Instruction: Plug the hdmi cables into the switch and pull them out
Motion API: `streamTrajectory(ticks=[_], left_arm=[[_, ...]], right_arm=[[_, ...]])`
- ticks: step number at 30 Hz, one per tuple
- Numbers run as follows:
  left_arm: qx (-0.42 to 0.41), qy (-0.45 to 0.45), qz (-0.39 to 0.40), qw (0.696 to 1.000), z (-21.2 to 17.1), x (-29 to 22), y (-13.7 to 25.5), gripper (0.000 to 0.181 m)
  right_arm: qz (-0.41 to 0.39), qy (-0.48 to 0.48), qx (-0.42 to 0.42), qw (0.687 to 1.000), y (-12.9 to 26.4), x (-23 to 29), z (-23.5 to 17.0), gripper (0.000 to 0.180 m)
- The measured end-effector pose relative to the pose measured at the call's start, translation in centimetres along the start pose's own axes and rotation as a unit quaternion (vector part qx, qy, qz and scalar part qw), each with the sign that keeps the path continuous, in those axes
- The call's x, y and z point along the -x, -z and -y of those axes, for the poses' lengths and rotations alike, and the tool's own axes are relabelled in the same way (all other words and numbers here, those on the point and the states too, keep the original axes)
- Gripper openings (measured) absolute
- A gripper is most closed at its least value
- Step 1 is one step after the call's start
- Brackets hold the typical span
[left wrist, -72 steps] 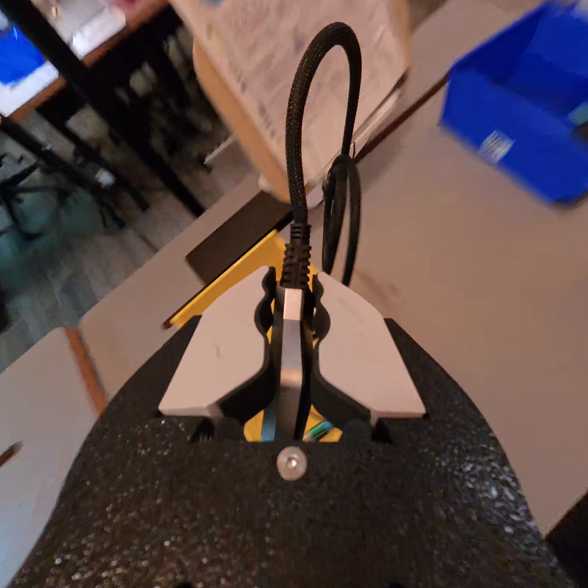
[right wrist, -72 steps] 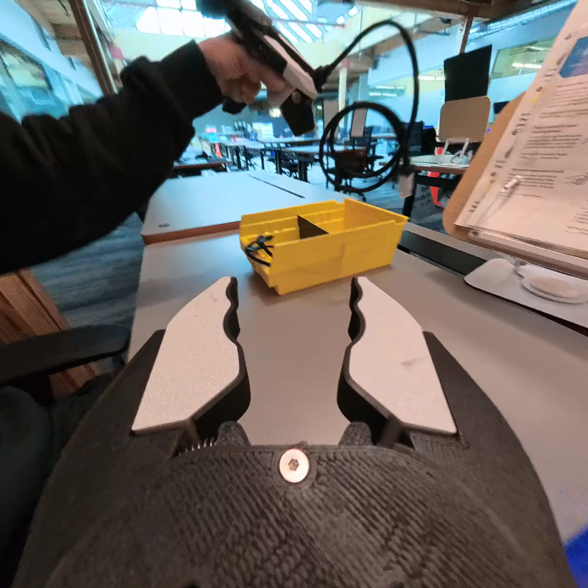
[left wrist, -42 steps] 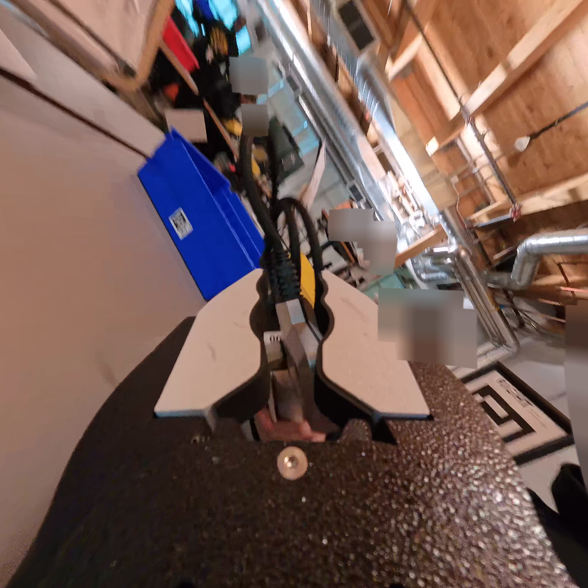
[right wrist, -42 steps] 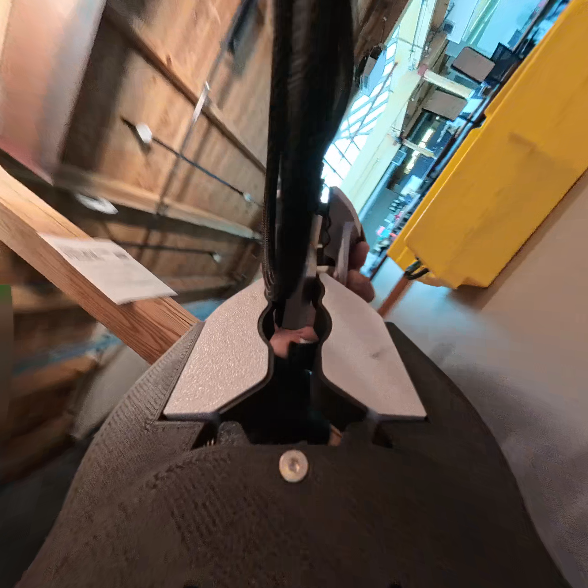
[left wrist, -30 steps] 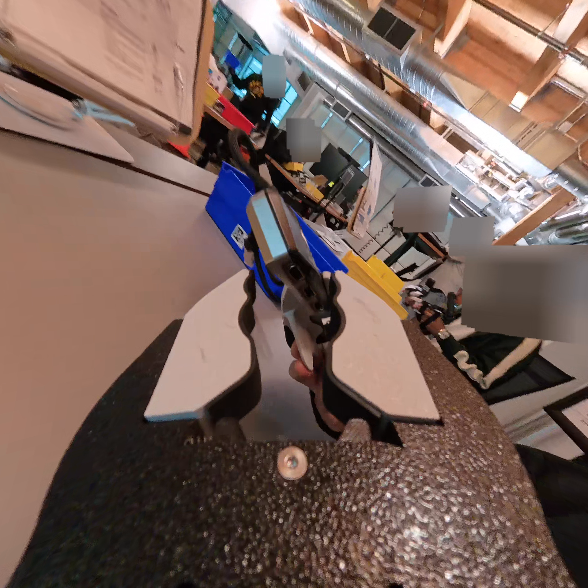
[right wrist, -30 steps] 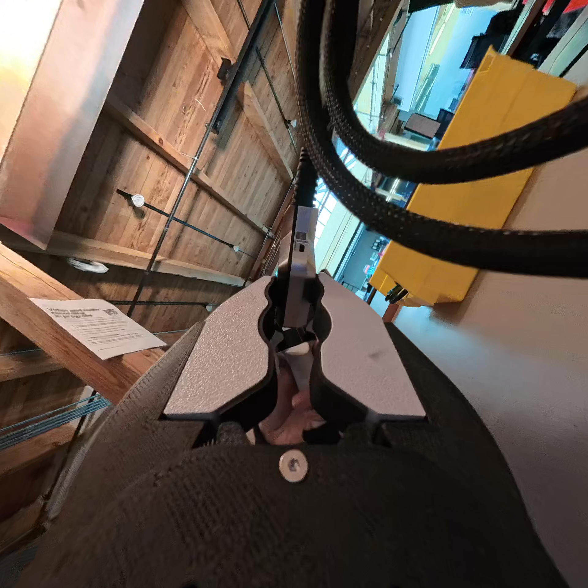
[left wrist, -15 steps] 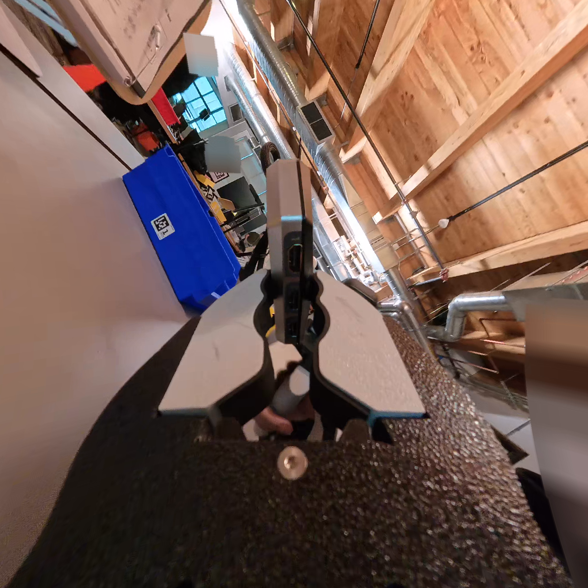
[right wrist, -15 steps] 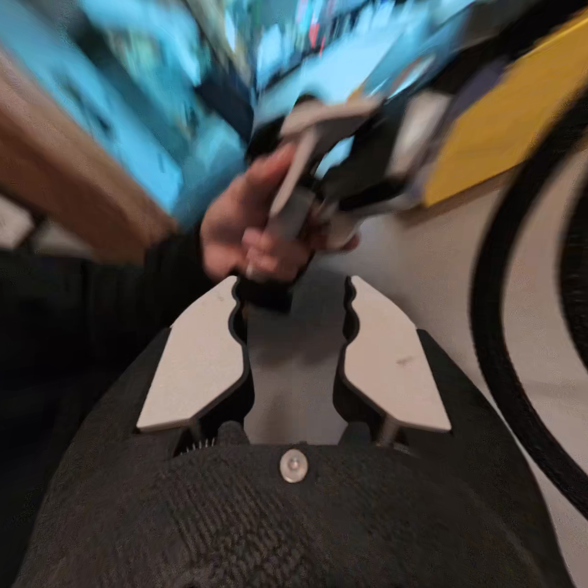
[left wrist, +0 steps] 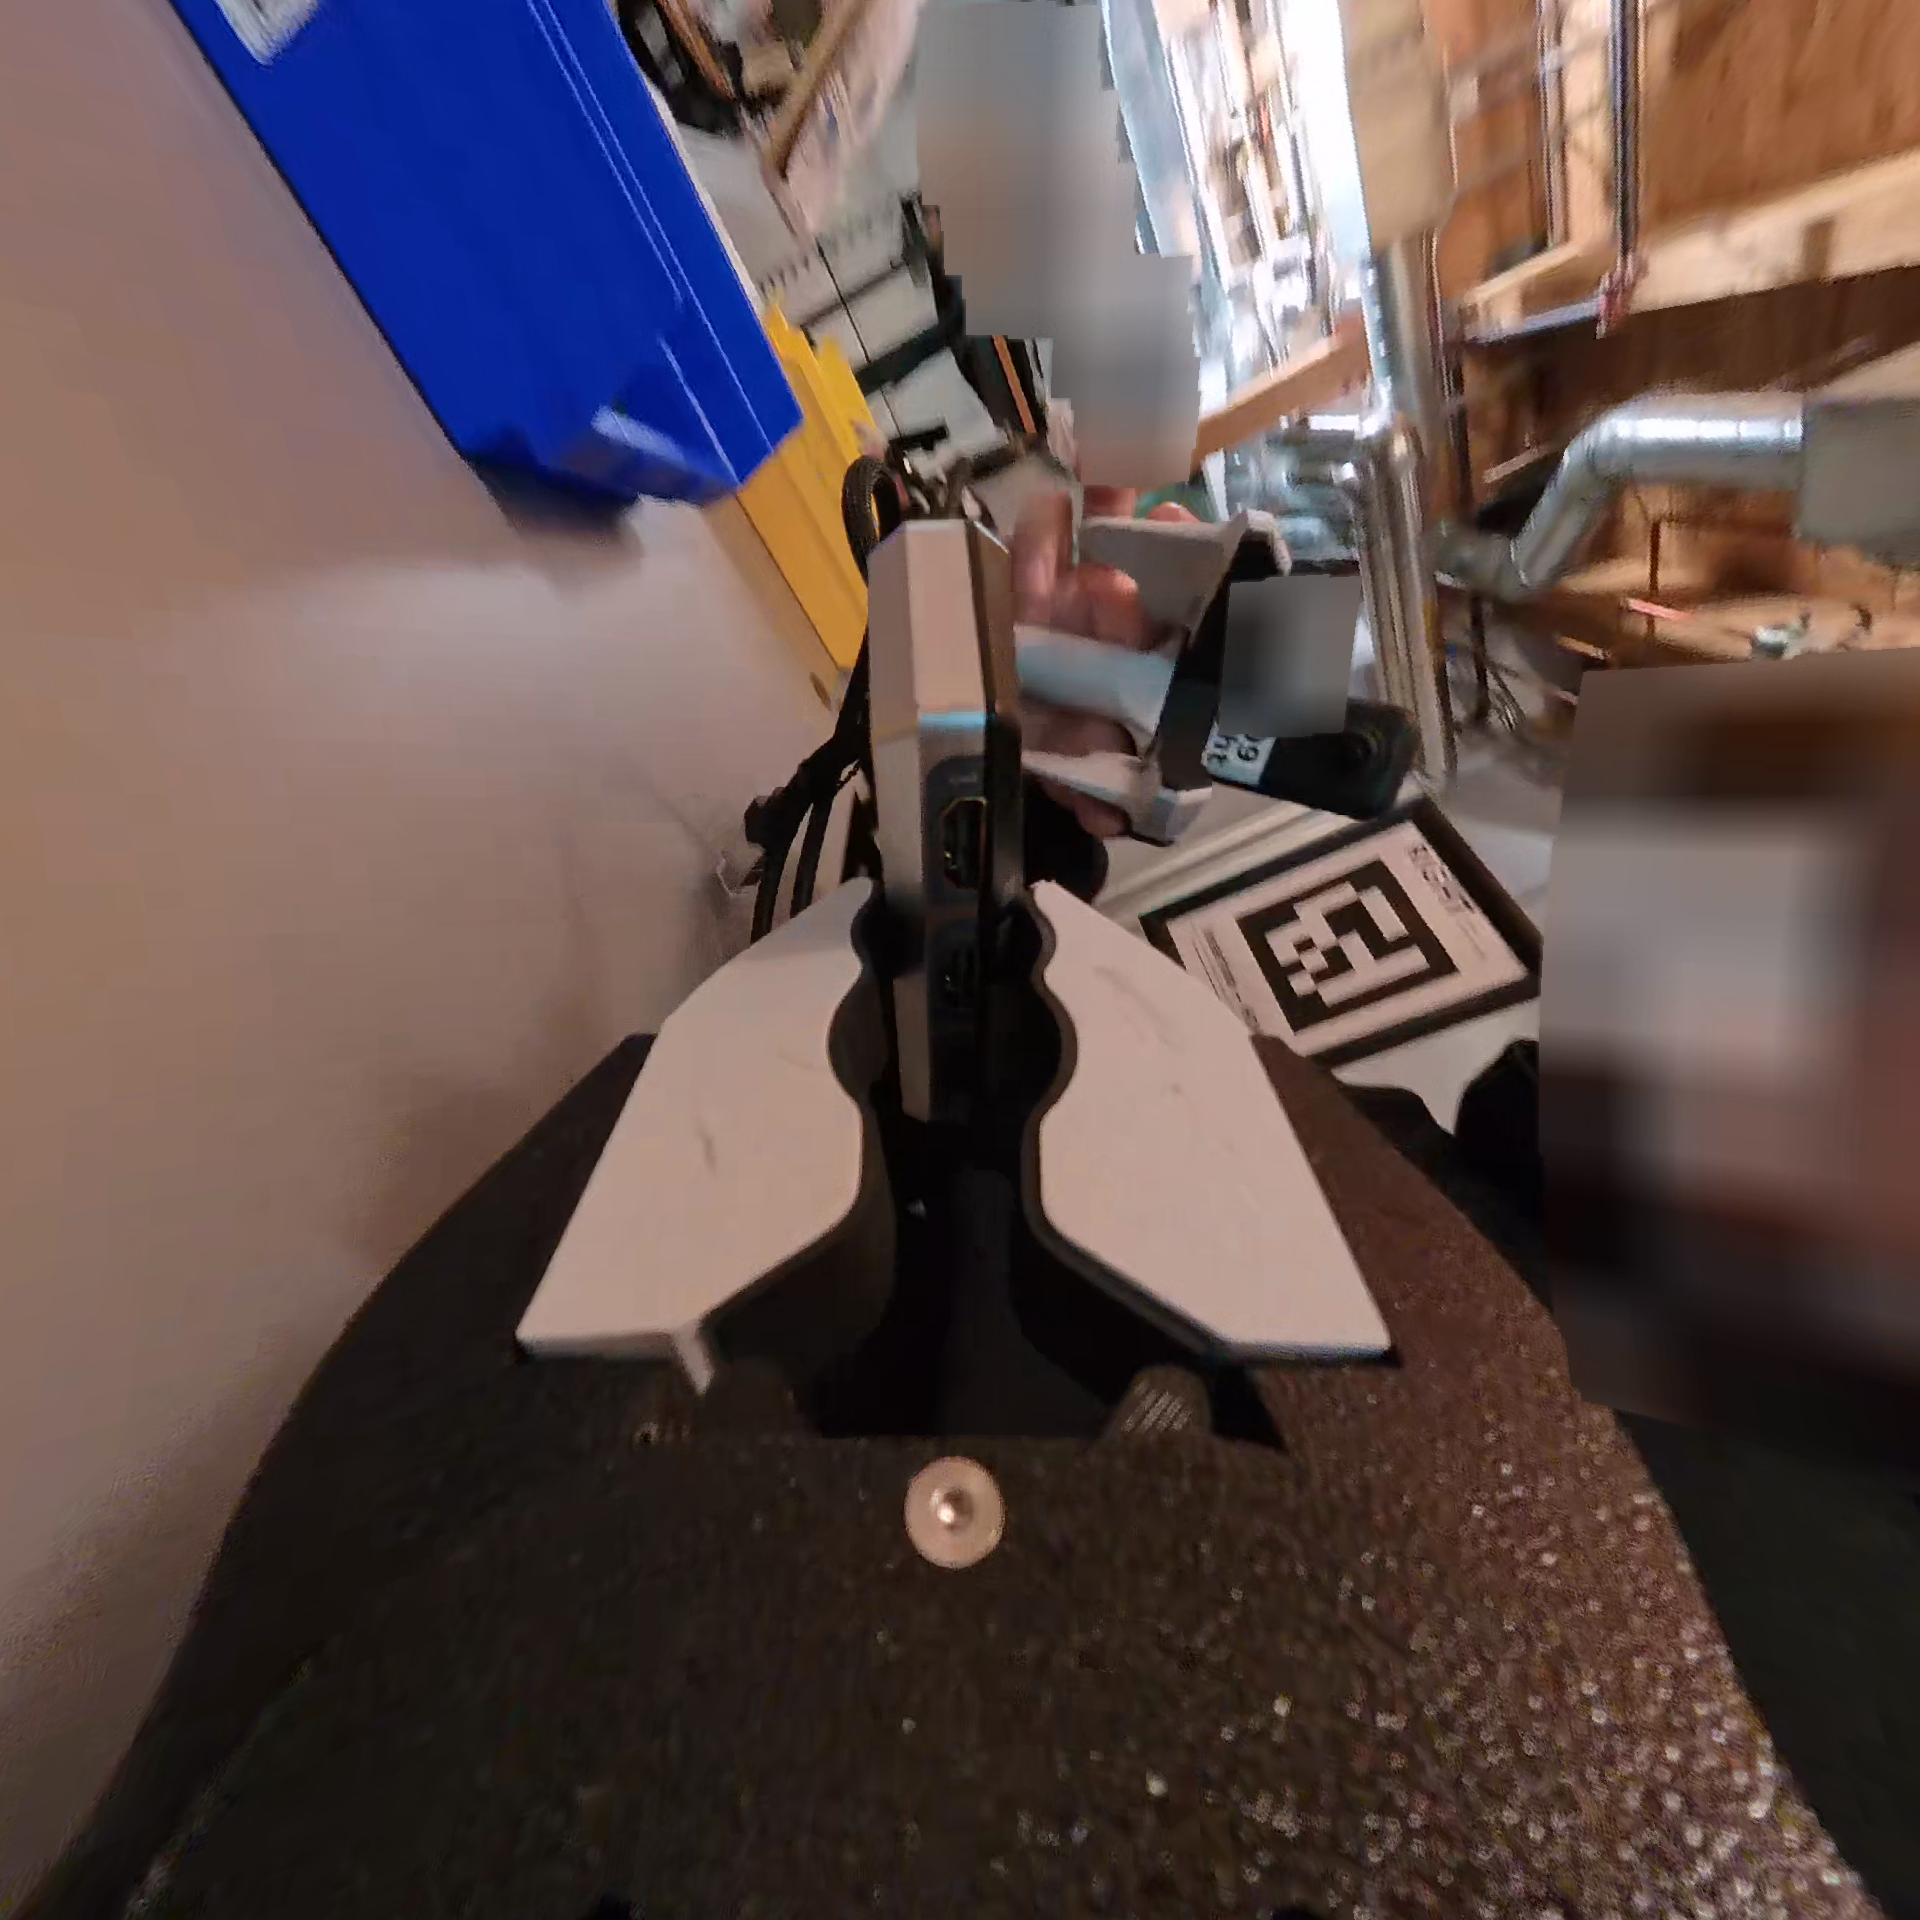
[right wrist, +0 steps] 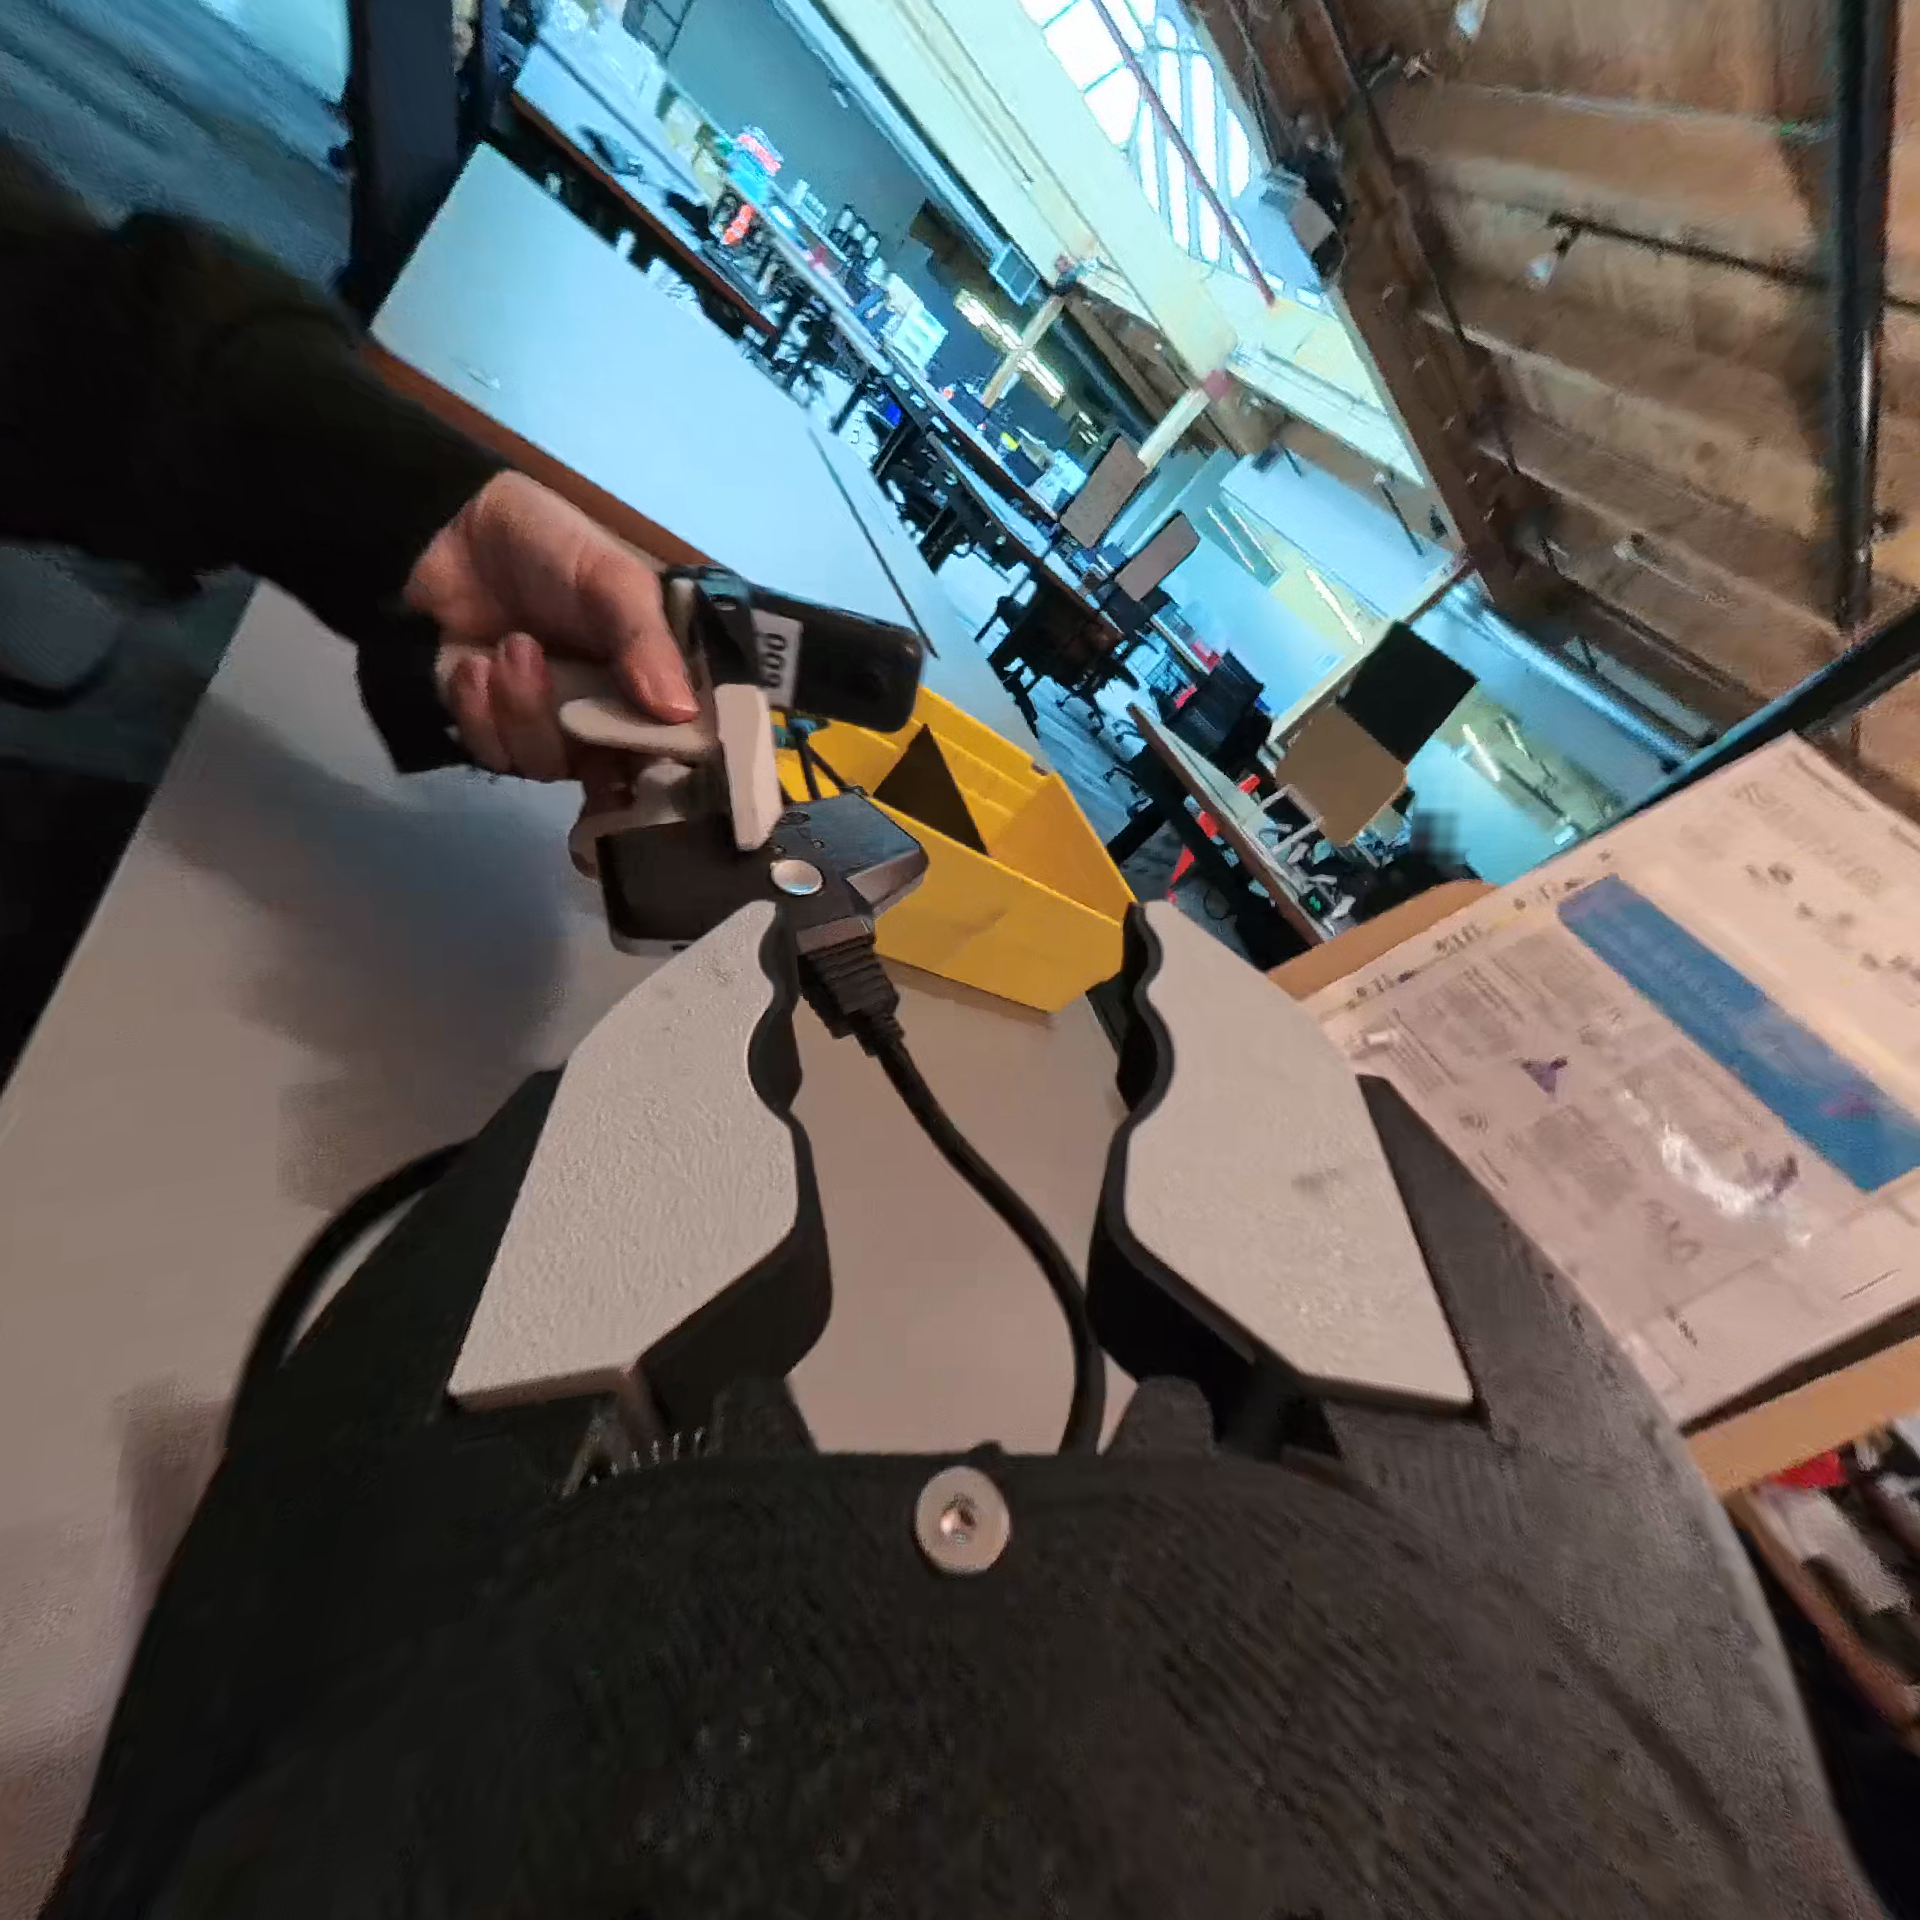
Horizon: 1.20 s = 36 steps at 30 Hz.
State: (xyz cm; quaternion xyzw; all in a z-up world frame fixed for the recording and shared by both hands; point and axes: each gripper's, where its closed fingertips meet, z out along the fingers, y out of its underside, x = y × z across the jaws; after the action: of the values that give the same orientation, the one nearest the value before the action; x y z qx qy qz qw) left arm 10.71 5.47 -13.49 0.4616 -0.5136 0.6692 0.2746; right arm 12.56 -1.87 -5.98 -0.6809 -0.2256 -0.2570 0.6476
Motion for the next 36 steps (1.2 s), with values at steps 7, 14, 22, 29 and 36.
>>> streamTrajectory(ticks=[7,14,22,29,36], left_arm=[[0.108,0.019,-0.058,0.992,-1.0,-1.2,-1.5,0.022],[0.142,0.042,-0.099,0.984,-2.0,-0.6,-2.5,0.022],[0.041,0.054,-0.087,0.994,0.9,0.2,-3.0,0.022],[-0.007,-0.051,-0.029,0.998,1.6,1.1,-2.1,0.03],[0.004,-0.563,0.188,0.805,2.8,-1.3,-0.2,0.045]], right_arm=[[0.089,-0.032,0.023,0.995,-0.9,2.8,-3.6,0.056],[0.134,-0.099,-0.063,0.984,-1.0,4.2,-4.3,0.041],[0.122,-0.124,-0.087,0.981,-1.9,4.4,-5.2,0.025],[0.125,-0.218,-0.079,0.965,-3.0,4.3,-6.7,0.023],[0.174,-0.356,-0.159,0.904,-1.5,3.5,-6.6,0.023]])
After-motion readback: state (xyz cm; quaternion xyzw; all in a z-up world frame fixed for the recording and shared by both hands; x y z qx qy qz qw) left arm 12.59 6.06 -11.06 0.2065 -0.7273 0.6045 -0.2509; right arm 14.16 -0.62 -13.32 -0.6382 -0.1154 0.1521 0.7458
